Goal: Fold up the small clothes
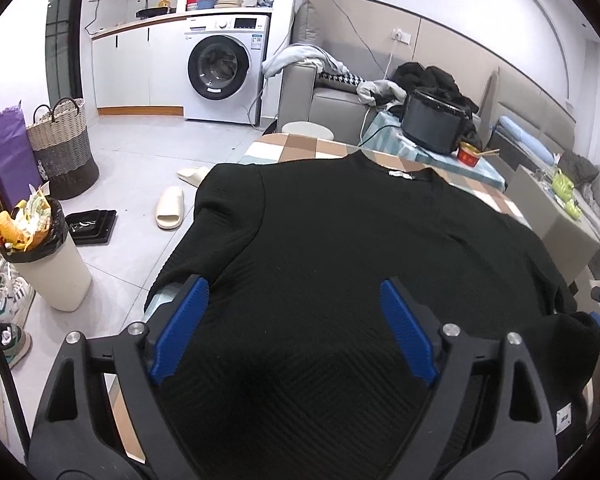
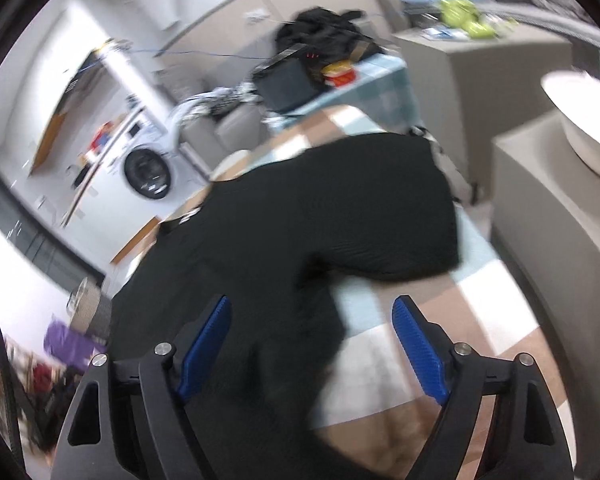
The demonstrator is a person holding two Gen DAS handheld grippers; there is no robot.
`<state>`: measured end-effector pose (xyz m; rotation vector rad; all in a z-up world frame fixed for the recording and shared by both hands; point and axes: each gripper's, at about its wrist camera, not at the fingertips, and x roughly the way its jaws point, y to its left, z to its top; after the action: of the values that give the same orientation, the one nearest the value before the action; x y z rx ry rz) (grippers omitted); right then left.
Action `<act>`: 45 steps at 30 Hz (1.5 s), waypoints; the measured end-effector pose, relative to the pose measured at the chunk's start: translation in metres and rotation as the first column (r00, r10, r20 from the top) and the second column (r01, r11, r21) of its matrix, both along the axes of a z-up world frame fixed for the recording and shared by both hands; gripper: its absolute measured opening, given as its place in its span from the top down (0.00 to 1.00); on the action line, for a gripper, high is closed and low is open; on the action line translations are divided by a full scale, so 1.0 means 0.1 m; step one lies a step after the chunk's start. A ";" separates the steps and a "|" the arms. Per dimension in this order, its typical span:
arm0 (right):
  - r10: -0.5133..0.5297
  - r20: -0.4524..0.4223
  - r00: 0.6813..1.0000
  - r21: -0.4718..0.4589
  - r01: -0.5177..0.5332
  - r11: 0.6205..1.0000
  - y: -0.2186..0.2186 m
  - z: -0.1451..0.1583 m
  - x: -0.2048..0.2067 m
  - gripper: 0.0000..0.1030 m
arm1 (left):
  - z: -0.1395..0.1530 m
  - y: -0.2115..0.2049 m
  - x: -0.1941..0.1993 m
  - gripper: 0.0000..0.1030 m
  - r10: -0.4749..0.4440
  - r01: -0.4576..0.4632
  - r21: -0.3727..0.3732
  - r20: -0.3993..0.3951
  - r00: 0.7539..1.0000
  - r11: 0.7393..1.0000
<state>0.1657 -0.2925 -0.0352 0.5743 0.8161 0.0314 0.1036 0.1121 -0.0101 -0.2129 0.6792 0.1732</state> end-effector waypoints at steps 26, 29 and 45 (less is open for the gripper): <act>-0.163 -0.005 0.987 -0.071 0.163 0.984 -0.48 0.09 0.81 0.90 | -0.23 -0.11 0.18 0.16 -0.002 0.002 0.004 -0.009 1.000 1.000; -0.026 0.128 0.991 -0.067 0.035 0.997 -0.21 0.41 0.93 0.90 | -0.20 -0.07 0.11 0.16 0.006 -0.006 -0.002 -0.001 1.000 1.000; 0.423 -0.129 0.897 -0.053 -0.433 0.900 1.20 -0.11 1.39 0.69 | -0.39 0.51 0.06 0.15 0.210 -0.215 -0.085 -0.068 0.975 0.973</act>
<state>0.3051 -0.1726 -0.0459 0.3119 1.0407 0.3727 0.1092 0.1630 -0.0491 -0.3705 0.7234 0.3549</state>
